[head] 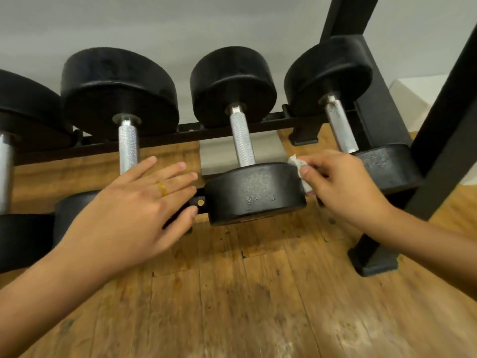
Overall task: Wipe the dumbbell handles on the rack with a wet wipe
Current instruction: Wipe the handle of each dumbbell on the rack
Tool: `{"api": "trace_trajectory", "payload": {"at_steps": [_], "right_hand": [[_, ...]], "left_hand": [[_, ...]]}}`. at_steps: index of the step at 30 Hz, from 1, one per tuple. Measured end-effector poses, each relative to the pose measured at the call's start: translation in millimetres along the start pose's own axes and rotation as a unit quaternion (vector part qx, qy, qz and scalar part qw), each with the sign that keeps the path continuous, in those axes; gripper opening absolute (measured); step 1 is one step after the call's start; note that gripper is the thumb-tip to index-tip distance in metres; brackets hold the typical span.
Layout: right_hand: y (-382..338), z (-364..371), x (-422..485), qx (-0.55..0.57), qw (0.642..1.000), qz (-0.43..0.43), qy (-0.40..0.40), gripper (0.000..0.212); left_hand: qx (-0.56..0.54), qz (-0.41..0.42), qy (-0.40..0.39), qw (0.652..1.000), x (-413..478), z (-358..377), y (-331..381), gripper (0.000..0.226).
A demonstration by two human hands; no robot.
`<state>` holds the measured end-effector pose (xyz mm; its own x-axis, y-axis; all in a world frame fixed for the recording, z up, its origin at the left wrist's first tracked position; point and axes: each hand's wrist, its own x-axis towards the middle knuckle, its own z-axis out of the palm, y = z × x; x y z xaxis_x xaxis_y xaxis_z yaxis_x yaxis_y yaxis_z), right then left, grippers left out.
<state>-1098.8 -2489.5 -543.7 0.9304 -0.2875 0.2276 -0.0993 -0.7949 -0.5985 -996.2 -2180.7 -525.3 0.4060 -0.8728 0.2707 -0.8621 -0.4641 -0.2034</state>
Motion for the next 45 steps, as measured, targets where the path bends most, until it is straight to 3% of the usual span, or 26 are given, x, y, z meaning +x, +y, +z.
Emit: {"api": "trace_trajectory", "payload": {"at_steps": [6,11,15,18,26,30,36,41,45], "right_hand": [[0,-9,7,0.037,0.995,0.063,-0.061,0.008],[-3,-15,4,0.037,0.992,0.080,-0.085,0.011],[0,-13,-8,0.115,0.982,0.118,-0.091,0.007],[0,-5,-10,0.085,0.991,0.094,-0.036,0.011],[-9,-18,-10,0.058,0.996,0.039,-0.053,0.010],[-8,-10,-1,0.004,1.000,0.022,-0.018,0.014],[-6,-28,2,-0.033,0.993,0.029,-0.113,0.004],[-3,-20,1,0.032,0.998,0.014,-0.061,0.008],[2,-32,4,0.040,0.987,0.015,-0.158,0.007]], "left_hand": [[-0.004,0.013,0.004,1.000,-2,3,2,0.050],[0.049,0.028,-0.035,0.998,-12,7,4,0.054],[0.086,0.034,-0.045,0.995,-23,9,8,0.057],[0.093,0.029,-0.048,0.994,-28,9,10,0.059],[0.103,0.021,-0.057,0.993,-30,8,12,0.062],[0.106,0.014,-0.058,0.993,-30,7,13,0.061],[0.106,0.013,-0.067,0.992,-30,7,14,0.061],[0.102,-0.001,-0.065,0.993,-27,6,16,0.058],[0.104,-0.003,-0.062,0.993,-27,7,16,0.058]]}}
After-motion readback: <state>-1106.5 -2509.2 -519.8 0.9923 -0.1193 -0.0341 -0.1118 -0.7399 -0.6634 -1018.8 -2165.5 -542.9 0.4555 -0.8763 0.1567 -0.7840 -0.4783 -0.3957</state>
